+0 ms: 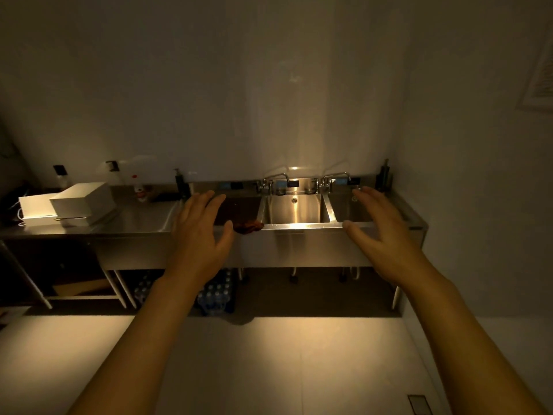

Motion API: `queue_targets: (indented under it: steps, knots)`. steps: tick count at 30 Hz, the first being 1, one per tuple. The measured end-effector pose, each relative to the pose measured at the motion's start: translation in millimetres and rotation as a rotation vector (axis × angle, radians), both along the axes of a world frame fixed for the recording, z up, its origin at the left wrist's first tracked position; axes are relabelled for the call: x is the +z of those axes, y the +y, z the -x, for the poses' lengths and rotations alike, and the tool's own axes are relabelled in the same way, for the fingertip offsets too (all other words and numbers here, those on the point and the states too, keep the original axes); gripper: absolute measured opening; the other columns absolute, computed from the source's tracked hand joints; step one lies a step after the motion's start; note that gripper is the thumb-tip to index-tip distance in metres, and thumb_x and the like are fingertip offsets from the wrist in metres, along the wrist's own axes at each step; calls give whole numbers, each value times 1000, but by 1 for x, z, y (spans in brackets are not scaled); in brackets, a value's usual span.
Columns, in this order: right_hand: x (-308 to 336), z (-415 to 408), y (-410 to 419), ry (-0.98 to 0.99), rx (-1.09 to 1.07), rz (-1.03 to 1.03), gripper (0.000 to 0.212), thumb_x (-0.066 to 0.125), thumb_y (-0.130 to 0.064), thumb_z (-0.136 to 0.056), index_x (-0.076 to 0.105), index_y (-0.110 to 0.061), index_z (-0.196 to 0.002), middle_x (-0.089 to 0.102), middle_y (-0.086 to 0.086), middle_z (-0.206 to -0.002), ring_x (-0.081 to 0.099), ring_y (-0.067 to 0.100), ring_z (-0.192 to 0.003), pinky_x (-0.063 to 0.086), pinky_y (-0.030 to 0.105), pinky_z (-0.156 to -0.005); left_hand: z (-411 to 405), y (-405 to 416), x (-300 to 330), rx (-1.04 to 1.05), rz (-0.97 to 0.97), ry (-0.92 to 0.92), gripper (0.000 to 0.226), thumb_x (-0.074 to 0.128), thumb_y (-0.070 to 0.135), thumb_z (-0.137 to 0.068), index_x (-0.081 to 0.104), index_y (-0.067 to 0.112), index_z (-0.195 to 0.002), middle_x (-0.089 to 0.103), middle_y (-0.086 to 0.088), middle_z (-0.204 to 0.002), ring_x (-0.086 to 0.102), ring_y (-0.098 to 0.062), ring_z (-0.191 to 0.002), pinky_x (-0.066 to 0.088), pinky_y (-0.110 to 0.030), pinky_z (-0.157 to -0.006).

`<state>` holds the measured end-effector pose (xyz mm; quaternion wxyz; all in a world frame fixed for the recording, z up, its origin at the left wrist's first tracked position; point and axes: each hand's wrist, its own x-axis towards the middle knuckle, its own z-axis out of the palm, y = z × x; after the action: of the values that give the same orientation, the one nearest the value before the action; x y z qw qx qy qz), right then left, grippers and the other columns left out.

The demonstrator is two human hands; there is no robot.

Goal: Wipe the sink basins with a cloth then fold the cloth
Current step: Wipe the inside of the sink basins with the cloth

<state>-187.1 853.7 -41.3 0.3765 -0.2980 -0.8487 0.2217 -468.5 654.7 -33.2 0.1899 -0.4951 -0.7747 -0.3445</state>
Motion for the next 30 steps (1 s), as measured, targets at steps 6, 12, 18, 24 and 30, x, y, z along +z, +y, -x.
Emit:
queue_targets:
  steps: [6, 12, 18, 24, 30]
  knots:
    - [-3, 39, 48, 3, 8, -22, 74, 48, -67, -90, 26, -45, -157, 16, -21, -166, 15, 7, -153, 23, 39, -120, 44, 53, -6, -24, -32, -23, 60, 44, 39, -99, 47, 14, -154, 40, -8, -162, 26, -31, -154, 24, -59, -124]
    - [2, 102, 104, -43, -46, -55, 70, 51, -63, -92, 28, -43, -156, 19, -15, -166, 20, 13, -153, 32, 58, -119, 118, 120, -20, -63, -61, -43, 59, 41, 38, -100, 49, 12, -152, 43, -10, -160, 30, -32, -153, 27, -61, -121]
    - [15, 193, 154, -72, -96, -67, 69, 49, -61, -92, 26, -44, -155, 19, -15, -165, 19, 14, -152, 29, 60, -119, 222, 188, -26, -74, -38, -36, 51, 52, 31, -105, 46, 17, -154, 41, -7, -161, 29, -30, -153, 28, -64, -120]
    - [23, 291, 193, -73, -110, -50, 70, 50, -65, -94, 23, -46, -156, 16, -16, -166, 19, 17, -153, 30, 58, -120, 322, 233, -16, -101, -51, -8, 53, 45, 39, -101, 48, 17, -150, 47, -7, -154, 40, -27, -145, 36, -59, -117]
    - [22, 366, 217, -81, -92, -55, 66, 55, -54, -98, 24, -45, -156, 17, -15, -166, 19, 19, -153, 29, 60, -120, 393, 255, -15, -92, -59, -6, 54, 43, 39, -101, 49, 15, -149, 48, -9, -154, 39, -29, -146, 34, -57, -118]
